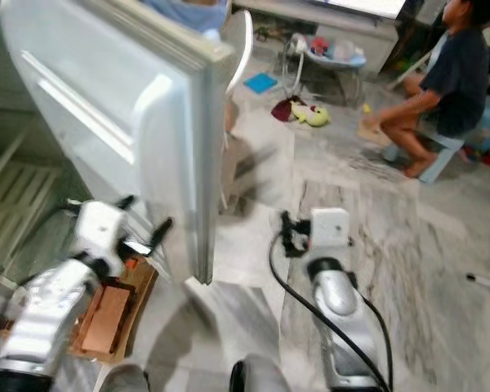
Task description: Restocking fridge
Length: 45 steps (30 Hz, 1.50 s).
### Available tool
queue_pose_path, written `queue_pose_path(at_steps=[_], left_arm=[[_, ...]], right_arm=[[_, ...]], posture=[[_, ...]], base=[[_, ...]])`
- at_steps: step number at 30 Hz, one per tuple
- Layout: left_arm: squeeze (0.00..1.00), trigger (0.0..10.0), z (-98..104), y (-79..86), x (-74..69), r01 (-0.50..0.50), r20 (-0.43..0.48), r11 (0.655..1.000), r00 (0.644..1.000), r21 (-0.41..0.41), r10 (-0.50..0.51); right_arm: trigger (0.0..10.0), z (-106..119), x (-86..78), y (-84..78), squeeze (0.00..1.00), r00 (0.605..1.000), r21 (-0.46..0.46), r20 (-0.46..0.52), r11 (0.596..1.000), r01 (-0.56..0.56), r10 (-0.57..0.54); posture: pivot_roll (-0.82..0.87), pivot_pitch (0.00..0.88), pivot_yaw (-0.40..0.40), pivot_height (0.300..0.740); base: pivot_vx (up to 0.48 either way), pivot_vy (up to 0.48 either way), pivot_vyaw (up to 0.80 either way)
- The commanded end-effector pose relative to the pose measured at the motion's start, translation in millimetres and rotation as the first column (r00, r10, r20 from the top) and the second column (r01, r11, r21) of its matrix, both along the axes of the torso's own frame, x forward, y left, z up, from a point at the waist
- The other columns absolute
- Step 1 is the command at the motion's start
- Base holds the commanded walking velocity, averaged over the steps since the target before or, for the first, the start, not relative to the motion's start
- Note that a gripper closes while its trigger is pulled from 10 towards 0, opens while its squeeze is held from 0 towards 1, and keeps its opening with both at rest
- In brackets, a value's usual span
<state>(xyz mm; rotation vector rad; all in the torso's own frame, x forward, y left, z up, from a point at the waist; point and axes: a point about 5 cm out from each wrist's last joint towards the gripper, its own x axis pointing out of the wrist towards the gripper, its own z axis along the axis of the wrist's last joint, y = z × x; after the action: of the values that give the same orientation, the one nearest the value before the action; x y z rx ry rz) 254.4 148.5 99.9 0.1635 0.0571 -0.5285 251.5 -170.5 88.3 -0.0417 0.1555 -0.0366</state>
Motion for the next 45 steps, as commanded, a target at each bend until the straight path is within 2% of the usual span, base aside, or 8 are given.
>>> queue_pose_path(at_steps=[1, 9, 15, 19, 26, 29, 37, 45], left_arm=[[0.0, 10.0, 2, -1.5, 0.2, 0.019, 0.012, 1.0, 1.0, 0.014, -0.02], [0.0, 10.0, 3, -0.6, 8.1, -0.003, 0.033, 0.999, 0.999, 0.032, 0.002], [0.0, 10.0, 3, -15.2, 19.0, 0.052, 0.052, 0.997, 0.997, 0.056, -0.055], [0.0, 10.0, 2, -15.2, 27.3, 0.03, 0.06, 0.997, 0.998, 0.066, -0.034], [0.0, 10.0, -1, 6.6, 33.3, -0.14, 0.08, 0.985, 0.988, 0.098, 0.133], [0.0, 10.0, -3, 23.1, 32.1, -0.242, 0.096, 0.963, 0.968, 0.119, 0.231], [0.0, 10.0, -4, 45.8, 18.3, -0.335, 0.096, 0.934, 0.941, 0.125, 0.325], [0.0, 10.0, 8, 52.0, 5.5, -0.394, 0.119, 0.911, 0.917, 0.121, 0.381]], right_arm=[[10.0, -1, 0.3, 5.1, 0.0, 1.0, 0.011, 0.001, 1.0, -0.013, 0.013], [10.0, -2, 2.7, 5.9, 0.0, 1.0, 0.011, 0.004, 1.0, -0.014, 0.014], [10.0, -2, 4.9, 8.4, 0.0, 1.0, 0.015, 0.009, 1.0, -0.013, 0.013], [10.0, -2, 5.5, 9.0, 0.0, 1.0, 0.016, 0.014, 1.0, -0.008, 0.008], [10.0, -2, 6.4, 7.8, 0.0, 1.0, 0.019, 0.017, 1.0, 0.001, -0.001], [10.0, -3, 7.0, 8.0, 0.0, 1.0, 0.02, 0.016, 1.0, 0.0, 0.0], [10.0, -3, 9.8, 6.6, 0.0, 1.0, 0.013, 0.018, 1.0, -0.01, 0.01], [10.0, 0, 11.8, 3.7, 0.0, 0.999, -0.006, 0.033, 1.0, -0.008, 0.008]], posture=[[0.06, 0.107, -0.11, 0.74], [0.06, 0.099, -0.108, 0.74], [0.06, 0.092, -0.1, 0.74], [0.06, 0.089, -0.096, 0.74], [0.07, 0.093, -0.095, 0.74], [0.08, 0.097, -0.098, 0.74], [0.1, 0.121, -0.097, 0.74], [0.12, 0.159, -0.081, 0.74]], base=[[0.352, -0.322, 0.0], [0.4, -0.109, 0.0], [0.417, 0.0, 0.0], [0.413, -0.061, 0.0], [0.167, -0.114, 0.0], [0.0, 0.0, 0.0], [0.0, 0.0, 0.0], [0.0, 0.0, 0.0]])
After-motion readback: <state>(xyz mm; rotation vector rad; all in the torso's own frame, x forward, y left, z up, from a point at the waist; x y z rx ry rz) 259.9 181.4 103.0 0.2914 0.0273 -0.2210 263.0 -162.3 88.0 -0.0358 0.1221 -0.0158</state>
